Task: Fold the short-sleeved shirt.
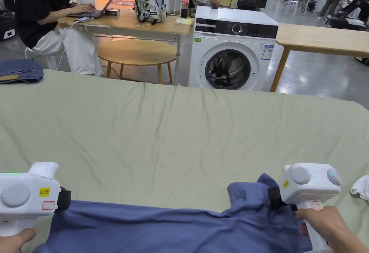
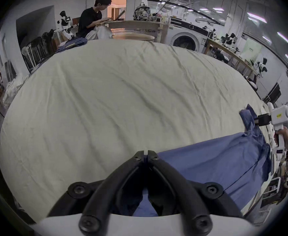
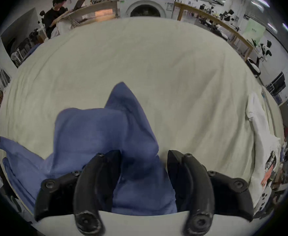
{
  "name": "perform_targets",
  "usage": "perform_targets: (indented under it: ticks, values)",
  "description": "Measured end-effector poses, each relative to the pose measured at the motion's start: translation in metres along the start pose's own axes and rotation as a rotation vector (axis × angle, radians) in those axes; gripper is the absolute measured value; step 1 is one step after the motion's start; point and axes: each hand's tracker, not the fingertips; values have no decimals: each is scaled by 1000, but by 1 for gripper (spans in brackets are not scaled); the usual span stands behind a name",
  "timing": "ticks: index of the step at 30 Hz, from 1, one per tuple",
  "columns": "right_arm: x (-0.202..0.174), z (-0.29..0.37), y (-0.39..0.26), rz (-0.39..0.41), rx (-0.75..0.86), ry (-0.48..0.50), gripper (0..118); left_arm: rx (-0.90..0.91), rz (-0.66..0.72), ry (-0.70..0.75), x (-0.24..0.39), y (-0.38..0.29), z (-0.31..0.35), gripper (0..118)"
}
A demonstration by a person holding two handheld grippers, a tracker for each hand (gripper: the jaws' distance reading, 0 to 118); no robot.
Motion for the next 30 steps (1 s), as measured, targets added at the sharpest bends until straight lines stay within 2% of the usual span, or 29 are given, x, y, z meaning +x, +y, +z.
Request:
perform_targets:
  ticks: [2, 3, 5, 6, 8, 12, 15, 20, 30]
  values:
    - [1, -3, -2, -28, -8, 9, 56, -4, 7, 0, -1, -1, -1, 0]
    - [-1, -1, -4, -40, 10, 10, 49, -4, 7, 3, -1, -1, -1, 0]
    - [-9, 4, -7, -38, 39, -10, 14, -7, 4, 4, 0, -1, -2, 0]
    - [-14, 4, -7, -14, 47, -23, 4, -7, 3, 7, 1, -2, -1, 0]
    - [-14, 7, -13, 30, 63, -30, 1, -6, 4, 7, 1, -2, -1, 0]
    - [-7, 36, -23, -43, 143, 16, 0, 6, 11, 0, -2, 0, 5, 0]
    - [1, 59, -28, -35, 177, 49, 0, 21, 13, -4, -4, 1, 13, 0]
    - [-5, 121, -61, -9, 269, 45, 0, 55, 21, -19, -8, -4, 33, 0]
    - [13, 189, -131, -14, 360, 39, 0, 100, 18, -67, -17, -33, 86, 0]
